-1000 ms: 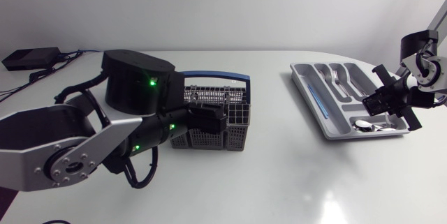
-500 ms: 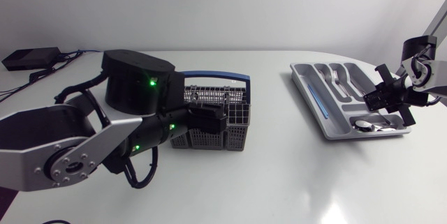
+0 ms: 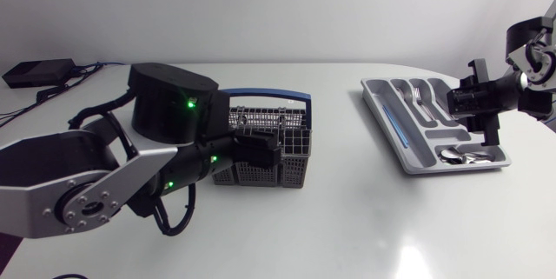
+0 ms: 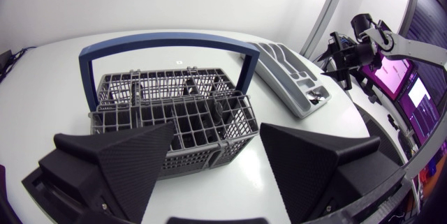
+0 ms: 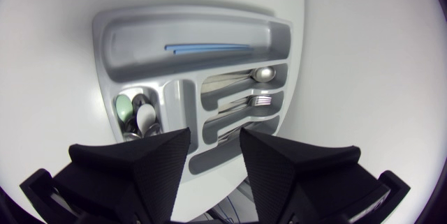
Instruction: Unload the cutlery basket into the drawer organizer.
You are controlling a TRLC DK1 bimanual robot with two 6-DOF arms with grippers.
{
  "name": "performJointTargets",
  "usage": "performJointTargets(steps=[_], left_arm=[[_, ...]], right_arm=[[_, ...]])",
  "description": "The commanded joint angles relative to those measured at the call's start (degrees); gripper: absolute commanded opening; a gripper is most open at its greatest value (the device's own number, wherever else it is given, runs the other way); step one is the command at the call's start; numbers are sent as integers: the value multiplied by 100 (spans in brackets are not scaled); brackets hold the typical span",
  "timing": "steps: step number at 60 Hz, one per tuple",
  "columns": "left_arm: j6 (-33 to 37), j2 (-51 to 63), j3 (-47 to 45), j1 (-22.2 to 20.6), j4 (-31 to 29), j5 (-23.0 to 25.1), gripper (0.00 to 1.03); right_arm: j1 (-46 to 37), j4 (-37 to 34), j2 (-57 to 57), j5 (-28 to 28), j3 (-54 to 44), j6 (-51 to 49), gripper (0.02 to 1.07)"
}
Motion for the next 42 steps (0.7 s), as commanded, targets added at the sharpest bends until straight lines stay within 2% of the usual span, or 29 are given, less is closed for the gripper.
performJointTargets(steps=[1, 11, 23, 42], left_arm=[[-101, -24, 68, 5, -75, -34, 87], [-84, -41, 77, 14, -180, -34, 87], [-4, -41, 68, 49, -259, -8, 88], [110, -41, 15, 374, -330, 221, 88]], right_arm=[[189, -344, -330, -195, 86, 667, 57], [681, -959, -849, -591, 121, 1880, 57], [1410, -1170, -1262, -714, -2, 3436, 57], [2518, -1302, -1552, -890, -10, 6143, 57]])
